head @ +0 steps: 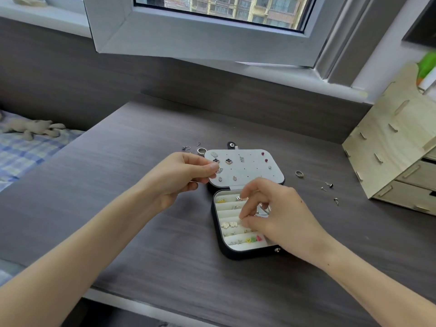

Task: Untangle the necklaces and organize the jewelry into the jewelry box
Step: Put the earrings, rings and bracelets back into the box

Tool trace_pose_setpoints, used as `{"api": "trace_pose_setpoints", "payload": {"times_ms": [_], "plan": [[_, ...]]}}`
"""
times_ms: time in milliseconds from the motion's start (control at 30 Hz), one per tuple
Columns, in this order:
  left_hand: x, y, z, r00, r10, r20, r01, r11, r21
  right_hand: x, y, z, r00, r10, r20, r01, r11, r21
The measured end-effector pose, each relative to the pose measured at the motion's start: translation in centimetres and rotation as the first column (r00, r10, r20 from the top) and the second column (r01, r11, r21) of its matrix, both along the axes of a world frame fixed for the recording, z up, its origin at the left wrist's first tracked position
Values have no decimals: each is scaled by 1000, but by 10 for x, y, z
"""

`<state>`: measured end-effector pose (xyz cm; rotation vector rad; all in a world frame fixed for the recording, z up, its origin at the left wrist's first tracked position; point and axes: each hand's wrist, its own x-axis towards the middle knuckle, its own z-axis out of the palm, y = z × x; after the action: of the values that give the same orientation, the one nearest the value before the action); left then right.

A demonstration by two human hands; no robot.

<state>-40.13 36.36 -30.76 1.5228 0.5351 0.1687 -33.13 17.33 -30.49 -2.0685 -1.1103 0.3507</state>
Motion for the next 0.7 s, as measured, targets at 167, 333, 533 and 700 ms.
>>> {"api": "trace_pose_setpoints", "payload": {"times_ms": [167, 333, 533, 700], "plan": [[2, 1, 1, 1000, -15, 0, 15, 1000, 11, 8, 8, 5, 994, 12, -112, -21, 996, -84], [3, 0, 1, 999, -35, -13, 35, 999, 21, 17, 16, 7, 976, 35, -216, -74, 982, -172], [5, -2, 4, 997, -78, -14, 78, 997, -22, 23, 20, 20, 971, -12, -241, -13, 995, -102], [9, -2, 4, 989, -147, 6, 147, 987, -69, 24, 27, 20, 998, 8, 69, -20, 984, 175]]}}
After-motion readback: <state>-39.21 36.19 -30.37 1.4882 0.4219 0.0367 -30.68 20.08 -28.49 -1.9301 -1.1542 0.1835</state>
